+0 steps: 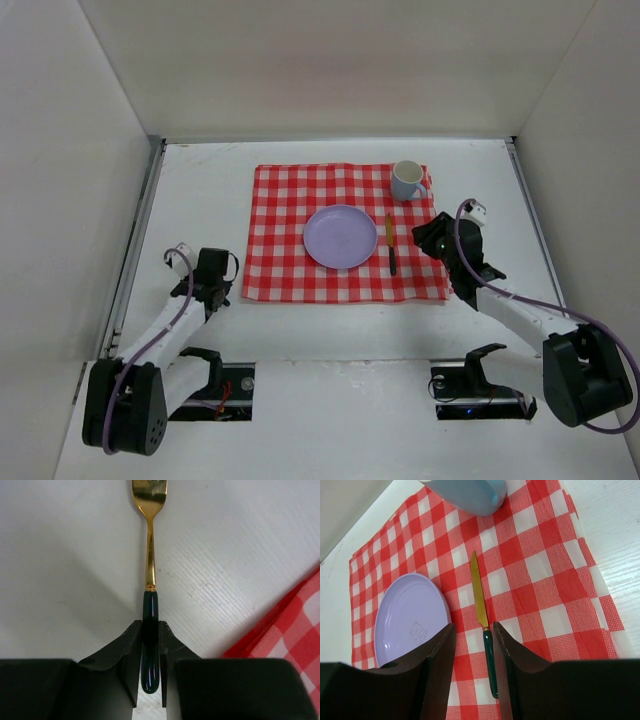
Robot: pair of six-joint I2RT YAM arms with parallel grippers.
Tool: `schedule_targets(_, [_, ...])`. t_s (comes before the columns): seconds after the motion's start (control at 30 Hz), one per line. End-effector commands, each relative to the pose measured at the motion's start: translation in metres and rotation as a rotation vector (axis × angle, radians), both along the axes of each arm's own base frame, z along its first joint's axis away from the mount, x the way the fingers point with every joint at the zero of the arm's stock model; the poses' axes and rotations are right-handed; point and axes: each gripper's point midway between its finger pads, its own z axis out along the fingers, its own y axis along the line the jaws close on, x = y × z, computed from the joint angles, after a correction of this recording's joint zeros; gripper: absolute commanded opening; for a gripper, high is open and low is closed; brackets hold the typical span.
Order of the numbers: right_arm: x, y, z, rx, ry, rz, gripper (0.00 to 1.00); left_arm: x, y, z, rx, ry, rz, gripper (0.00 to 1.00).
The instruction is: Set the dinner table for one person
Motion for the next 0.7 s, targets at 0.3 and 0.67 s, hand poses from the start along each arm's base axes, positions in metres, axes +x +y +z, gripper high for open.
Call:
schedule_targets(0.3, [0.01, -0.002, 0.022, 0.01, -0.071, -0.017, 0.42, 0.062, -0.078, 0.114, 0.23, -0.232, -0.398, 0.04])
schedule_targets(0.67, [0.011, -0.001, 0.021, 0.01, -0.064, -0.015, 0.42, 0.09, -0.179, 0.095, 0.29, -0.182, -0.711, 0.06])
